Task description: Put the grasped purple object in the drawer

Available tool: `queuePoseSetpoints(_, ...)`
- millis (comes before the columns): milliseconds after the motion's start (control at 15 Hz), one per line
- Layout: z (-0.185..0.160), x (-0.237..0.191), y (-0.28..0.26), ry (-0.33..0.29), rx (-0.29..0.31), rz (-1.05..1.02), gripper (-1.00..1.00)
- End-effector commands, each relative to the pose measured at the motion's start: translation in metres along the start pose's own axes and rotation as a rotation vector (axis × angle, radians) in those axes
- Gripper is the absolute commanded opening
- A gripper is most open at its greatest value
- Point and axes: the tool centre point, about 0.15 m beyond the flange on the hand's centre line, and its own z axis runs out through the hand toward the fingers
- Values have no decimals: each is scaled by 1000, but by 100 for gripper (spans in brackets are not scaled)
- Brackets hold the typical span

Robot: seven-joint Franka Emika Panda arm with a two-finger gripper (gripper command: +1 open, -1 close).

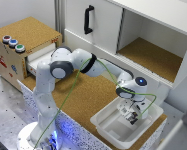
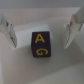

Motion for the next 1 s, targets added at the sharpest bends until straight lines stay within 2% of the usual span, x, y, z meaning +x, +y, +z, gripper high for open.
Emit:
queuePoseSetpoints(0,31,37,-6,-49,-50,42,-100)
queuePoseSetpoints(333,41,26,-1,-79,-52,45,-100)
queuePoseSetpoints(667,32,8,6,-82,-58,51,-100)
queuePoseSetpoints(867,20,6,-4,-62,-47,36,-100)
queuePoseSetpoints(933,2,7,-14,-29,-21,16,-100)
